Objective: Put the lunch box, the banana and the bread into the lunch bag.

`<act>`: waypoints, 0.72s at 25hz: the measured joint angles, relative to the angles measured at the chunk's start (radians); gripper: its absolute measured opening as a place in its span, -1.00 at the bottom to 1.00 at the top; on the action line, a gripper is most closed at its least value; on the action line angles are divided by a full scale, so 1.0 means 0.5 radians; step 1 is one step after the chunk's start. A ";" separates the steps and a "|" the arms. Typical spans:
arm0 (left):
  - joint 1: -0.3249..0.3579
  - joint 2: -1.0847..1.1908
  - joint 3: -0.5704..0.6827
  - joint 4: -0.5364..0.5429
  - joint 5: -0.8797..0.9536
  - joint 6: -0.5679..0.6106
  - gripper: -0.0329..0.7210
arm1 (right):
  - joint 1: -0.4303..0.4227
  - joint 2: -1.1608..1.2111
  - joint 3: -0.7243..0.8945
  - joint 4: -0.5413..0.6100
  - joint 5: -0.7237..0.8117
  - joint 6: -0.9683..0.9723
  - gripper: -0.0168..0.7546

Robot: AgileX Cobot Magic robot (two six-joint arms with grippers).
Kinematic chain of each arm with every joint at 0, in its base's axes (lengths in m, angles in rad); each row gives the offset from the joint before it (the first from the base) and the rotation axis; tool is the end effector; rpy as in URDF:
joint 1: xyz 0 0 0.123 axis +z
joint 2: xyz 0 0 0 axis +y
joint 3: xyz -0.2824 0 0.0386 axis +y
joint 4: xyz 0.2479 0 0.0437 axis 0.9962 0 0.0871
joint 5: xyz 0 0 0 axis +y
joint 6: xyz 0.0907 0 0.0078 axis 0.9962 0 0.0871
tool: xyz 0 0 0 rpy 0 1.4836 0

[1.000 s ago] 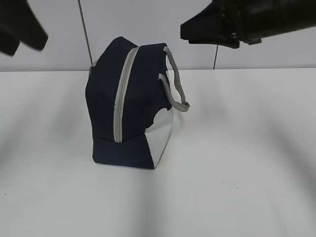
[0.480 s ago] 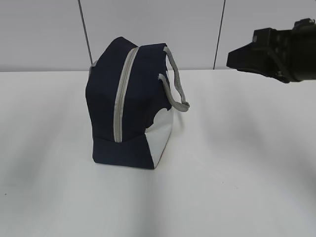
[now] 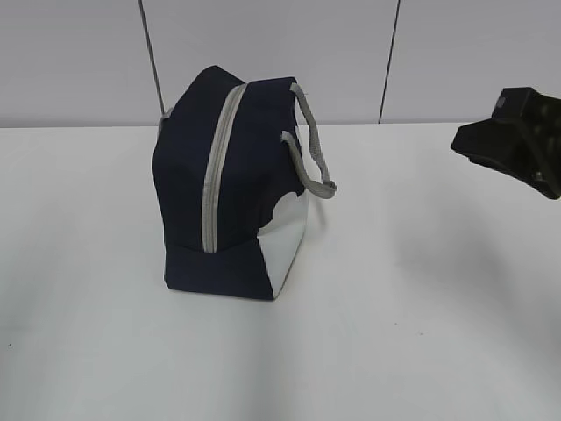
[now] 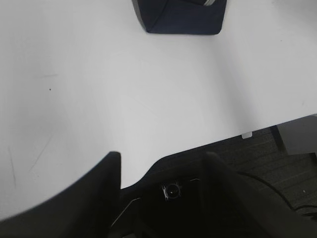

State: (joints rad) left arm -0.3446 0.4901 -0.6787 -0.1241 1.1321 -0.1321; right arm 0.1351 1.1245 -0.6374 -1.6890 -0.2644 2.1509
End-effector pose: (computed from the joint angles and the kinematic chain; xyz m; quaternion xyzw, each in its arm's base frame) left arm 0.0565 -0.0311 0.3111 0.0941 0.9303 -0.1425 0.3246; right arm 0.2271 0.0546 0.2802 0.0644 0.8354 0.2615 0.4791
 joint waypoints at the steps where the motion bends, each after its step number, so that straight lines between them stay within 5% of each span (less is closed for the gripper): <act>1: 0.000 -0.047 0.018 0.021 0.009 0.000 0.07 | 0.000 -0.011 0.014 0.004 0.000 0.000 -0.50; 18: 0.000 -0.245 0.268 0.208 -0.005 -0.002 0.07 | 0.000 -0.288 0.239 0.007 0.004 0.004 -0.50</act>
State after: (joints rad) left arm -0.3446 0.3674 -0.5447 -0.0201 1.1297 -0.1331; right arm 0.1351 0.9807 -0.5181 -1.6857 -0.2623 2.1530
